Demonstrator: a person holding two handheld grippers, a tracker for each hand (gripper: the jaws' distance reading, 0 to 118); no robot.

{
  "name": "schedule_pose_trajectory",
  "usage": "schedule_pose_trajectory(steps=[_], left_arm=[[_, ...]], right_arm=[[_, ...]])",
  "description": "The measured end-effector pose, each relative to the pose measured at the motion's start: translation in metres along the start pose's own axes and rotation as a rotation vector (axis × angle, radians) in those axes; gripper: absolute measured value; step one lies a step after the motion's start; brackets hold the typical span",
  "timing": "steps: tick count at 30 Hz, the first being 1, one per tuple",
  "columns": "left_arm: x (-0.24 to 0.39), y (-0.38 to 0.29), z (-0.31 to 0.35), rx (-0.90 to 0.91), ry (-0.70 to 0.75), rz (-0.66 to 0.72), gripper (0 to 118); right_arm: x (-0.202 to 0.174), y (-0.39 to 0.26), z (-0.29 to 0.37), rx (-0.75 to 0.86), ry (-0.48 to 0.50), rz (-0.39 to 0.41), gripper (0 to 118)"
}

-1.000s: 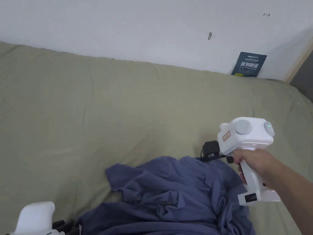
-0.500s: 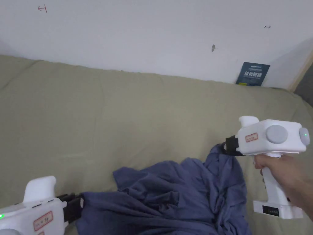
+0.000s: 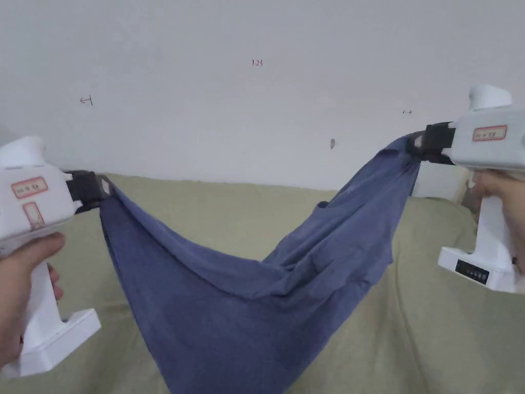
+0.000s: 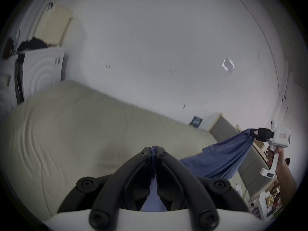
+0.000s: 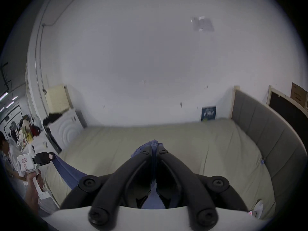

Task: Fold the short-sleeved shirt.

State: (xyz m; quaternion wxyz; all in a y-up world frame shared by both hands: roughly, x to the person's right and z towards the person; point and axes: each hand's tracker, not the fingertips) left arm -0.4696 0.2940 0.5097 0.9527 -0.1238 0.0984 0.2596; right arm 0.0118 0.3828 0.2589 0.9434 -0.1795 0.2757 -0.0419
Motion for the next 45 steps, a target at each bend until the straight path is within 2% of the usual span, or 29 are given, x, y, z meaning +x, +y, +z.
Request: schedule_pose_trajectory(steps=[1, 4, 5, 6, 8, 9, 12, 13, 20, 24, 28, 33, 34, 37, 39, 42, 43, 44, 45], left_arm=[[-0.014, -0.045, -0.008, 0.031, -0.005, 0.017, 6], [-0.015, -0.042, -0.007, 0.110, 0.032, -0.015, 5], [-0.001, 0.027, 0.003, 0.135, 0.026, -0.010, 5], [0.000, 0.046, 0.006, 0.162, 0.017, -0.003, 5], [-0.004, 0.039, 0.001, 0.147, 0.010, 0.051, 5], [0.018, 0.102, 0.019, 0.158, 0.013, 0.041, 5], [0.015, 0.118, 0.015, 0.166, 0.017, 0.003, 5], [0.019, 0.104, 0.006, 0.150, 0.022, 0.005, 5], [-0.048, 0.030, -0.069, 0.028, 0.084, 0.033, 5], [-0.081, -0.020, -0.082, 0.003, 0.117, 0.066, 5], [-0.099, -0.055, -0.044, -0.027, 0.117, 0.059, 5], [-0.100, -0.121, 0.061, -0.120, 0.127, 0.054, 5], [-0.102, -0.135, 0.076, -0.155, 0.129, 0.068, 5], [-0.115, -0.191, 0.119, -0.259, 0.147, 0.112, 5], [-0.126, -0.223, 0.127, -0.343, 0.221, 0.103, 5], [-0.143, -0.263, 0.124, -0.460, 0.243, 0.116, 5], [-0.147, -0.270, 0.120, -0.455, 0.291, 0.041, 5], [-0.151, -0.276, 0.118, -0.449, 0.287, 0.047, 5], [-0.156, -0.282, 0.119, -0.438, 0.274, 0.052, 6]], right_arm=[[0.001, 0.014, 0.008, 0.039, 0.002, -0.007, 4], [0.005, 0.050, 0.024, 0.134, 0.006, -0.033, 4], [0.006, 0.059, 0.028, 0.153, 0.012, -0.040, 4], [0.006, 0.068, 0.031, 0.155, 0.004, -0.043, 4], [0.009, 0.081, 0.033, 0.160, 0.000, -0.038, 4], [0.010, 0.084, 0.032, 0.163, -0.017, -0.027, 4], [0.019, 0.075, 0.021, 0.147, -0.044, -0.025, 4], [0.024, 0.067, 0.014, 0.132, -0.048, -0.035, 4], [0.052, -0.038, -0.051, -0.009, -0.064, -0.097, 4], [0.069, -0.098, -0.059, -0.020, -0.066, -0.160, 4], [0.081, -0.142, -0.021, -0.044, -0.051, -0.172, 4], [0.096, -0.225, 0.060, -0.114, -0.051, -0.198, 4], [0.096, -0.242, 0.072, -0.139, -0.070, -0.205, 4], [0.105, -0.310, 0.108, -0.211, -0.103, -0.295, 4], [0.117, -0.356, 0.115, -0.288, -0.156, -0.338, 4], [0.124, -0.406, 0.119, -0.350, -0.246, -0.390, 6], [0.127, -0.419, 0.119, -0.356, -0.283, -0.390, 6], [0.131, -0.428, 0.119, -0.357, -0.303, -0.395, 12], [0.136, -0.437, 0.118, -0.348, -0.310, -0.407, 30]])
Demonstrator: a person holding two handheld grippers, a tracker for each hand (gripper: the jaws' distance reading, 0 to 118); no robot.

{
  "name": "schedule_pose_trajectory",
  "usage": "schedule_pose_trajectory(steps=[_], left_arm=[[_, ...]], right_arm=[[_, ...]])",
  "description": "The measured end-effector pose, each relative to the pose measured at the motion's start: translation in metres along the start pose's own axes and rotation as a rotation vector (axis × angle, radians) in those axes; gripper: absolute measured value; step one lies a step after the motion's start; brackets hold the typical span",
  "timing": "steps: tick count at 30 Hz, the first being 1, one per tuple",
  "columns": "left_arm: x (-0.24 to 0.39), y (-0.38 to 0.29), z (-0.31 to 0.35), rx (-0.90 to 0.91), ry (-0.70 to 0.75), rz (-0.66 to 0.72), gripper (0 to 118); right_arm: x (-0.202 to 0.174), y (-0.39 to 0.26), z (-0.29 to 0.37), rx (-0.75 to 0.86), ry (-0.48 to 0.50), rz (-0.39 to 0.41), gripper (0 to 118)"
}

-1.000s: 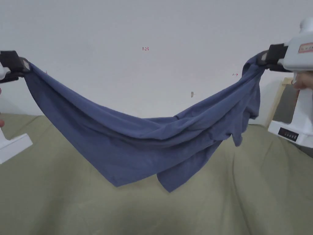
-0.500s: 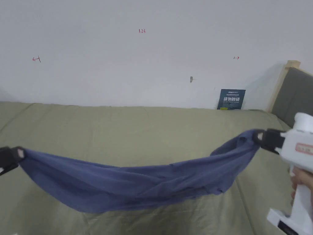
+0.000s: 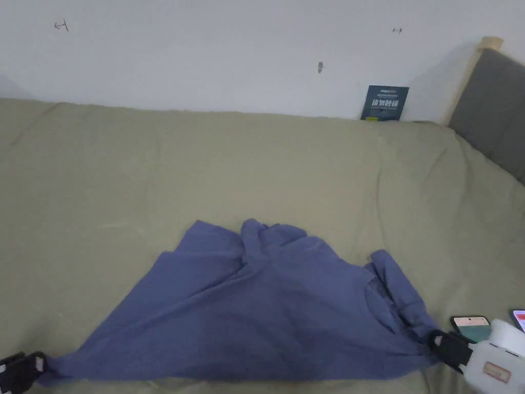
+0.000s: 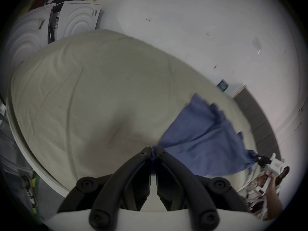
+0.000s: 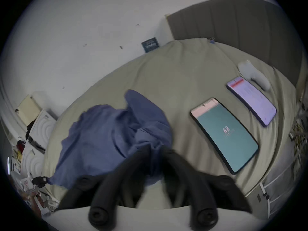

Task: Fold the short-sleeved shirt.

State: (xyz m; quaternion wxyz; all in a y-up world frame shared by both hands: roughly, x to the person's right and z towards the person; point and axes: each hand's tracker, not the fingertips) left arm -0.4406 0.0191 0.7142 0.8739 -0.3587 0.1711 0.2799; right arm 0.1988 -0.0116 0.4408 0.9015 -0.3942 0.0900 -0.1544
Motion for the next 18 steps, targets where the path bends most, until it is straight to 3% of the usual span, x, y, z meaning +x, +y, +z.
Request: schedule_pose_trajectory(steps=[1, 2, 3, 4, 5, 10, 12, 13, 14, 15, 16, 18], left_arm=[[-0.001, -0.001, 0.000, 0.015, -0.008, 0.006, 12], [0.003, -0.002, 0.002, 0.044, 0.002, -0.006, 55], [0.007, -0.001, 0.007, 0.040, 0.036, -0.051, 101], [0.007, -0.004, 0.017, 0.033, 0.039, -0.070, 118], [0.006, -0.011, 0.034, 0.032, 0.050, -0.093, 114], [0.026, -0.062, 0.120, 0.223, -0.019, -0.284, 118], [0.027, -0.084, 0.140, 0.181, 0.025, -0.307, 118], [0.025, -0.092, 0.148, 0.180, 0.053, -0.322, 115], [0.021, -0.098, 0.154, 0.179, 0.085, -0.326, 96], [0.016, -0.101, 0.158, 0.158, 0.087, -0.311, 53], [0.000, -0.101, 0.154, 0.147, 0.091, -0.308, 0], [-0.014, -0.101, 0.144, 0.133, 0.208, -0.342, 0]], right_arm=[[0.002, -0.003, -0.001, -0.008, -0.012, -0.006, 66], [0.002, -0.003, 0.002, -0.026, -0.028, -0.006, 107], [-0.001, -0.004, 0.012, -0.013, -0.028, 0.003, 118], [-0.007, -0.006, 0.028, 0.062, -0.006, 0.023, 118], [-0.016, -0.009, 0.048, 0.104, 0.028, 0.050, 118], [-0.076, -0.060, 0.149, 0.163, 0.253, 0.194, 118], [-0.100, -0.089, 0.178, 0.125, 0.266, 0.263, 118], [-0.109, -0.105, 0.187, 0.102, 0.285, 0.285, 116], [-0.117, -0.118, 0.196, 0.072, 0.313, 0.304, 100], [-0.123, -0.128, 0.204, 0.057, 0.361, 0.311, 61], [-0.129, -0.137, 0.213, 0.061, 0.371, 0.306, 3], [-0.145, -0.154, 0.220, 0.074, 0.313, 0.348, 0]])
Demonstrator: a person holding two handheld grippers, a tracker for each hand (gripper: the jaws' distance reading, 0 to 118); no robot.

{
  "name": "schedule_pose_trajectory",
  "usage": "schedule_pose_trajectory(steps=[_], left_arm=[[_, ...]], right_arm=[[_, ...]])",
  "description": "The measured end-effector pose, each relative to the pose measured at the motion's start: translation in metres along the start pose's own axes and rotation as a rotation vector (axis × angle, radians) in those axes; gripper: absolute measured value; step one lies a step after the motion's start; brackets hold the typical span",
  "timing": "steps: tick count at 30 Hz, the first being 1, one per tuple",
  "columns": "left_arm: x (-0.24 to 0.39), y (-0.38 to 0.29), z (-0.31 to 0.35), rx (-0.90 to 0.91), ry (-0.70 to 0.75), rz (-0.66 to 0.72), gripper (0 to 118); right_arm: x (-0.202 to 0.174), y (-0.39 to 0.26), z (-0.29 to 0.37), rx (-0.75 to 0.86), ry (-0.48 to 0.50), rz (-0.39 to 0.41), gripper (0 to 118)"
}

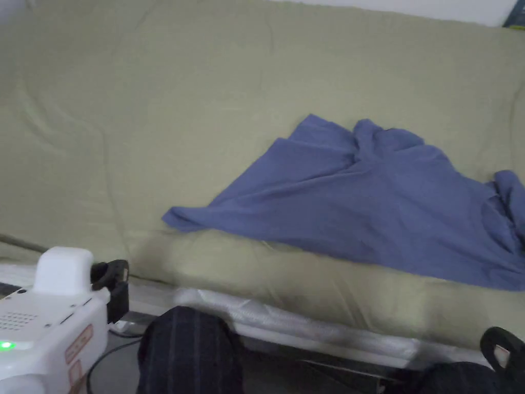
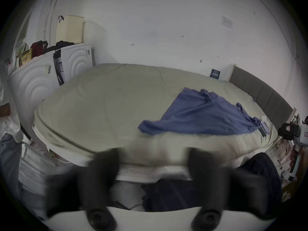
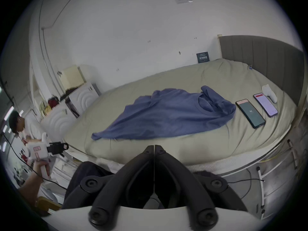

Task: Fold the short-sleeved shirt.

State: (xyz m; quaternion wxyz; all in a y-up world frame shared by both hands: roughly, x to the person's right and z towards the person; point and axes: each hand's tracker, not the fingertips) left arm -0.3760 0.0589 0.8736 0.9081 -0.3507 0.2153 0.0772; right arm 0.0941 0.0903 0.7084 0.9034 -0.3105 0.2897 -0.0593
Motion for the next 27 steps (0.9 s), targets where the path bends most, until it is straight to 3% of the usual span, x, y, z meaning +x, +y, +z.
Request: schedule_pose_trajectory(steps=[2, 5, 6, 8, 9, 10, 11, 12, 13, 14, 22, 25, 26, 27], left_arm=[[0.000, 0.003, -0.007, -0.047, -0.128, 0.011, 0], [0.002, 0.011, -0.032, -0.079, -0.153, -0.068, 0], [-0.003, 0.023, -0.042, -0.091, -0.142, -0.117, 12], [-0.010, 0.036, -0.065, -0.116, -0.191, -0.170, 87], [-0.016, 0.045, -0.082, -0.141, -0.257, -0.157, 104], [-0.023, 0.053, -0.101, -0.231, -0.280, -0.122, 104], [-0.039, 0.078, -0.105, -0.277, -0.307, -0.120, 115], [-0.049, 0.101, -0.115, -0.183, -0.196, -0.028, 113], [-0.053, 0.118, -0.126, -0.177, -0.242, -0.079, 116], [-0.040, 0.075, -0.137, -0.182, -0.239, -0.083, 117], [-0.026, 0.083, -0.195, -0.180, -0.263, -0.239, 116], [-0.023, 0.079, -0.201, -0.226, -0.277, -0.266, 110], [-0.016, 0.080, -0.198, -0.234, -0.281, -0.276, 75], [-0.012, 0.080, -0.195, -0.249, -0.297, -0.284, 24]], right_arm=[[-0.008, -0.005, 0.002, -0.006, 0.112, 0.022, 0], [-0.024, -0.004, -0.002, -0.040, 0.070, 0.104, 0], [-0.026, -0.004, -0.005, -0.052, 0.086, 0.114, 0], [-0.029, -0.002, -0.006, -0.048, 0.090, 0.111, 0], [-0.029, 0.000, -0.009, -0.050, 0.088, 0.114, 0], [-0.030, 0.002, -0.011, -0.053, 0.086, 0.115, 0], [-0.030, 0.003, -0.008, -0.051, 0.082, 0.113, 0], [-0.030, 0.004, -0.009, -0.048, 0.079, 0.109, 0], [-0.030, 0.006, -0.011, -0.047, 0.075, 0.107, 0], [-0.030, 0.007, -0.013, -0.050, 0.069, 0.105, 0], [-0.024, 0.007, -0.024, -0.088, 0.020, 0.076, 0], [-0.024, 0.009, -0.026, -0.098, 0.017, 0.071, 0], [-0.024, 0.010, -0.027, -0.101, 0.018, 0.069, 0], [-0.024, 0.011, -0.027, -0.102, 0.018, 0.071, 0]])
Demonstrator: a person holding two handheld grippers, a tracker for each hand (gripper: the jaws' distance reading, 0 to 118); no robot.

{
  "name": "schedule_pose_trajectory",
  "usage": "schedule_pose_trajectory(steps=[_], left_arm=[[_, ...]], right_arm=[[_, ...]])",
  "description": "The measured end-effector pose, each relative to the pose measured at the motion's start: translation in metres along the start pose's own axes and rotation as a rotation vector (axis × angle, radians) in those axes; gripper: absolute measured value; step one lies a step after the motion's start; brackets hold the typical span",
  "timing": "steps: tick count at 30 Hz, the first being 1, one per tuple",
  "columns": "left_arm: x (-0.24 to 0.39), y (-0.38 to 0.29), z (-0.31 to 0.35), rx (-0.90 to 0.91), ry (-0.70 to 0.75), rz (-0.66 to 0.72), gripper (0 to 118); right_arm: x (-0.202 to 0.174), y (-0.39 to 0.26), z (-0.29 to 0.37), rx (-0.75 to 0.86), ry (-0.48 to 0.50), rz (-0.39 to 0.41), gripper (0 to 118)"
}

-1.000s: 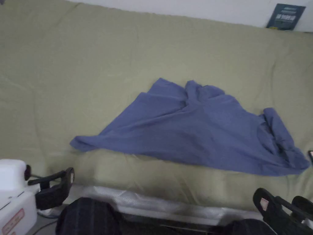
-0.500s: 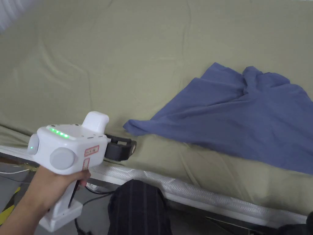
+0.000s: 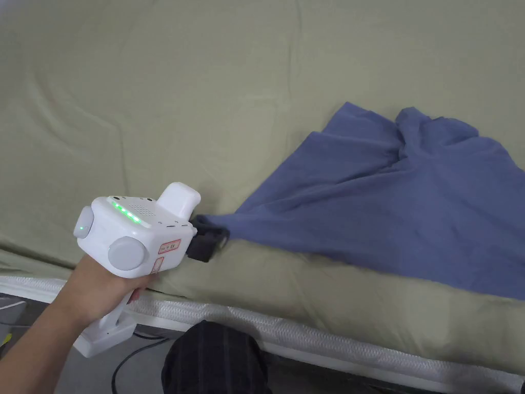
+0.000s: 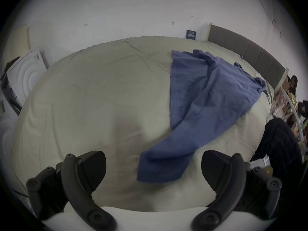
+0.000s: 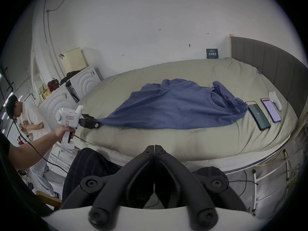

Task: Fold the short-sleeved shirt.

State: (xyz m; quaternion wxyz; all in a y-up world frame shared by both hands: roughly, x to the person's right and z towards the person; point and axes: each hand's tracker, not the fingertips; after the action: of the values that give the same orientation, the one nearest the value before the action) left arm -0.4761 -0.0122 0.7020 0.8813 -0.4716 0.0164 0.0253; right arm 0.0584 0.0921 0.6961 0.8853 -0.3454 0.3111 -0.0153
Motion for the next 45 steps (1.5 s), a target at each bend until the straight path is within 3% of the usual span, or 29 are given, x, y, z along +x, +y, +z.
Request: schedule_pose_trajectory(steps=[1, 3, 8, 13, 19, 25, 26, 28, 29, 35, 38, 39, 40, 42, 43, 44, 45], left_arm=[[0.004, 0.000, -0.001, -0.011, -0.004, -0.007, 9], [0.010, -0.002, 0.005, 0.044, 0.023, -0.036, 9], [0.017, -0.001, 0.020, 0.055, -0.064, 0.020, 9], [0.032, 0.000, 0.034, 0.048, -0.022, 0.069, 9], [0.050, 0.000, 0.036, 0.066, 0.005, 0.130, 9], [0.061, 0.006, 0.039, 0.098, 0.001, 0.180, 9], [0.061, 0.007, 0.040, 0.099, 0.003, 0.186, 9], [0.064, 0.012, 0.043, 0.110, 0.006, 0.203, 9], [0.064, 0.013, 0.044, 0.109, 0.006, 0.216, 9], [0.060, 0.020, 0.048, 0.106, 0.024, 0.222, 9], [0.060, 0.023, 0.048, 0.104, 0.020, 0.226, 9], [0.060, 0.024, 0.048, 0.103, 0.023, 0.224, 9], [0.060, 0.025, 0.047, 0.101, 0.024, 0.222, 9], [0.062, 0.027, 0.046, 0.100, 0.027, 0.222, 9], [0.062, 0.028, 0.047, 0.098, 0.028, 0.225, 9], [0.062, 0.029, 0.047, 0.096, 0.026, 0.234, 9], [0.063, 0.030, 0.046, 0.096, 0.024, 0.242, 9]], right_arm=[[0.000, 0.001, 0.000, -0.002, -0.004, 0.005, 0], [0.000, 0.004, -0.001, -0.001, -0.004, 0.015, 0], [0.002, 0.015, -0.006, 0.001, 0.007, 0.028, 0], [0.032, 0.050, -0.041, -0.060, -0.015, 0.070, 0], [0.103, 0.166, -0.143, -0.139, -0.119, 0.194, 0], [0.176, 0.266, -0.291, -0.282, -0.191, 0.152, 6], [0.184, 0.273, -0.310, -0.297, -0.193, 0.145, 26], [0.199, 0.280, -0.343, -0.308, -0.186, 0.125, 100], [0.204, 0.282, -0.360, -0.324, -0.196, 0.117, 118], [0.207, 0.281, -0.403, -0.374, -0.163, 0.117, 118], [0.206, 0.270, -0.413, -0.407, -0.187, 0.159, 116], [0.205, 0.268, -0.415, -0.408, -0.182, 0.171, 107], [0.206, 0.260, -0.415, -0.433, -0.154, 0.167, 79], [0.203, 0.251, -0.415, -0.515, -0.092, 0.128, 69], [0.190, 0.246, -0.403, -0.420, -0.216, 0.264, 69], [0.199, 0.251, -0.404, -0.408, -0.134, 0.251, 46], [0.201, 0.251, -0.400, -0.419, -0.147, 0.222, 2]])
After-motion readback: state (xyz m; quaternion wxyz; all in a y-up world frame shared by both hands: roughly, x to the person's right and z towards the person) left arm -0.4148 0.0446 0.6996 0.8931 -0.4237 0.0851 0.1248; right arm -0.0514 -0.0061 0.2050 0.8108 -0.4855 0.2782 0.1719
